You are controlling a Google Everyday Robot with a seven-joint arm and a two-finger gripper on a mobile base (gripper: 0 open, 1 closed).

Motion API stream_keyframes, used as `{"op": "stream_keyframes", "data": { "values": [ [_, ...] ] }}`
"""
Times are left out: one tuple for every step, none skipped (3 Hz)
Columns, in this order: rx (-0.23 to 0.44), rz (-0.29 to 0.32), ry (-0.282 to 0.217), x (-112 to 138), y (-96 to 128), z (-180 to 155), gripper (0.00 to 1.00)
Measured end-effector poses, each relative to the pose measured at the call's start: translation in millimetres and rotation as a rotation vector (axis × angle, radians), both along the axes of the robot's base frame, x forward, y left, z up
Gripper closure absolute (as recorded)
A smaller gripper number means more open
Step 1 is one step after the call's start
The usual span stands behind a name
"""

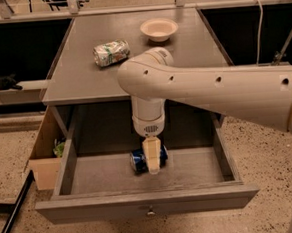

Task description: Pick pepsi can from top drawer and place on counter

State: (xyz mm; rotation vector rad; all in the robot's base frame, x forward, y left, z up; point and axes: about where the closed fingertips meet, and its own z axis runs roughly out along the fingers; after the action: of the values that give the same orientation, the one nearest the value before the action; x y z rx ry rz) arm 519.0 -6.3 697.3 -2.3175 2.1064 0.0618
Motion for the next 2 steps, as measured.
{"op": "stream_keyframes", "data": {
  "values": [
    [0.004, -0.008, 0.046, -13.6, -1.8, -33.6, 0.00],
    [0.000, -0.005, 0.050, -12.2, -1.0, -34.4, 0.00]
  ]
}}
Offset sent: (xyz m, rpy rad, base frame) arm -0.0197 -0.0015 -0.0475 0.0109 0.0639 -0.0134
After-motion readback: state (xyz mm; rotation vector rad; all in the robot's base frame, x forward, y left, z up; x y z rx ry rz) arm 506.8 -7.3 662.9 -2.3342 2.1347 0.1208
